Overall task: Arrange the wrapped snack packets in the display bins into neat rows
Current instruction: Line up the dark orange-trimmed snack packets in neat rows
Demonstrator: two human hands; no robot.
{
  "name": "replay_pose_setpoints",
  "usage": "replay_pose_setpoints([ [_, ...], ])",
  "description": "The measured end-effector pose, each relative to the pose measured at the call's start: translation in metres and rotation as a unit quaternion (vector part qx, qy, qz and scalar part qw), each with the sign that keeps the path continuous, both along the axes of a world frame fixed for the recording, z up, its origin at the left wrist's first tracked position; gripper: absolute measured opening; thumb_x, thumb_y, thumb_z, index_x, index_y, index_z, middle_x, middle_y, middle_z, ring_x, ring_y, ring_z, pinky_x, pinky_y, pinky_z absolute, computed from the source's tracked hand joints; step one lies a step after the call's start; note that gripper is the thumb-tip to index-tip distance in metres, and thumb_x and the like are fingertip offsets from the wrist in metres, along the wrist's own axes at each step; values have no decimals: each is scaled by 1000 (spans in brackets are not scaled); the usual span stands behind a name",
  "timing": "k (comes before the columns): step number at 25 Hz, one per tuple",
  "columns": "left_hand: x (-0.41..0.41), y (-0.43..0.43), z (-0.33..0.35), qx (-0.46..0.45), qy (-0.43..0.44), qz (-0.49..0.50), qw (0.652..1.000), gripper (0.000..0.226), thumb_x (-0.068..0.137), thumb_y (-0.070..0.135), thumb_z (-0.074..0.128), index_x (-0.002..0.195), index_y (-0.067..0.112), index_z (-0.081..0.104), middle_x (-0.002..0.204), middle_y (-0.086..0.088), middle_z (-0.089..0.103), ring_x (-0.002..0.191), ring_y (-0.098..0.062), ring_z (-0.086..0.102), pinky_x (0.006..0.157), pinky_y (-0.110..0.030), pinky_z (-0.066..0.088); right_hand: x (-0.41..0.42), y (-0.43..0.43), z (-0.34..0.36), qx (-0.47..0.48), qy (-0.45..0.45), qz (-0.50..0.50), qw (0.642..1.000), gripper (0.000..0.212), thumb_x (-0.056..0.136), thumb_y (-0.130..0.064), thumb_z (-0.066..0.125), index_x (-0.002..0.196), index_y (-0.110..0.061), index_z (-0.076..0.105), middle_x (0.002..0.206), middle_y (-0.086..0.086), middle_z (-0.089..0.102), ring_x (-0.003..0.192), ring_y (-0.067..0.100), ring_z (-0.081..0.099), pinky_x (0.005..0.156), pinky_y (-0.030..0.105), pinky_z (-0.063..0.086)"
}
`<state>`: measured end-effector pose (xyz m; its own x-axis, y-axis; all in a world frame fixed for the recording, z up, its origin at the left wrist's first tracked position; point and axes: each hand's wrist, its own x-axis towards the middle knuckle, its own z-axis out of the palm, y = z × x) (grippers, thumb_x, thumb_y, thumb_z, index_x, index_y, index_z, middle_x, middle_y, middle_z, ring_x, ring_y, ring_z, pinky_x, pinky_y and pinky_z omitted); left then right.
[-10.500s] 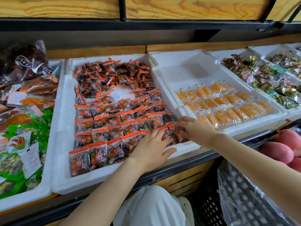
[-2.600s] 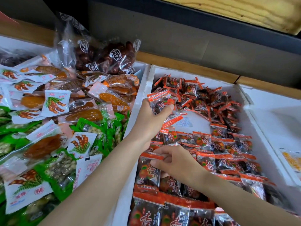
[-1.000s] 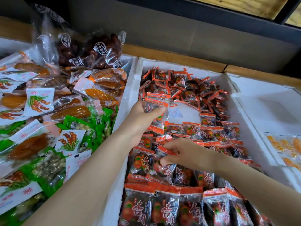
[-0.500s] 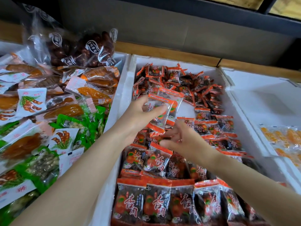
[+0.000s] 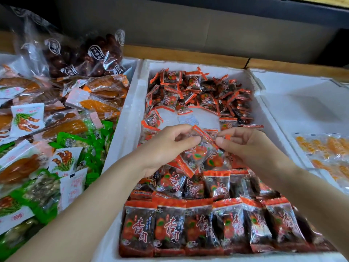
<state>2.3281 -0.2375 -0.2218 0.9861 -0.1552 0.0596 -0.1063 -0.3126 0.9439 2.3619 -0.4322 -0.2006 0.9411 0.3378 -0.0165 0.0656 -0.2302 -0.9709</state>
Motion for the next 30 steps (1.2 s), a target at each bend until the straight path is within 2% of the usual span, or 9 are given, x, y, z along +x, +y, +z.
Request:
replay_pose_setpoints([
  [2,-3,-6,0,-27,4,13,1000,36,94,34,58,93,-2,53,87,-5,44,80,-9,43,73,-21,35,0,-9,-3,26,25,-9,999,21,68,-19,71,88,-11,67,63,0,61,51,9,54,44,17,44],
  [5,-5,-10,2,-50,34,55,997,22,95,29,55,102,9,61,87,8,49,69,4,46,60,-13,35,-1,-23,-6,-1,23,-4,1000,23,73,-5,73,93,-15,66,67,0,57,63,14,58,57,23,53],
  [8,-2,-15,-5,-3,18,41,999,17,95,24,55,79,27,58,80,13,57,73,8,52,72,-13,37,2,-31,-12,-170,-83,24,982,30,73,-3,76,89,-26,67,67,-9,57,64,17,56,69,31,53],
  [11,-1,-22,-13,13,28,43,999,13,95,23,55,84,28,61,83,12,62,81,4,56,83,-21,40,1,-32,-17,-310,-150,85,935,29,76,-18,76,102,-27,66,94,-4,63,85,16,62,84,33,51],
  [14,0,-29,-16,3,40,28,999,10,94,25,56,96,24,66,96,1,68,92,-3,60,92,-24,41,-3,-24,-15,-339,-168,113,919,26,76,-32,75,97,-27,60,92,-10,58,82,11,58,67,14,42],
  [17,1,-28,-19,-37,55,51,996,14,92,30,59,96,17,66,104,-12,64,101,-15,60,95,-32,40,0,-22,-13,-314,-166,123,927,12,79,-25,73,78,-29,62,82,-13,65,72,6,59,60,12,40],
  [20,4,-17,-18,-54,24,89,994,19,85,37,66,89,18,65,96,-5,65,97,-15,60,94,-33,39,9,-33,-10,-281,-153,67,945,12,82,-17,69,76,-27,65,77,-11,66,66,4,59,61,9,42],
  [25,-5,-14,-5,64,-84,62,992,13,91,22,59,96,33,66,94,-10,66,90,-18,61,83,-24,46,14,-51,-6,-146,-24,-32,988,21,91,-16,57,78,0,55,64,4,51,63,16,44,62,22,37],
  [30,-8,-6,4,32,-25,69,997,47,52,46,76,96,38,61,85,6,68,81,-7,65,78,-20,47,8,-43,-12,-142,0,-17,990,24,93,-11,52,70,-11,50,53,-4,53,61,16,50,58,23,39],
])
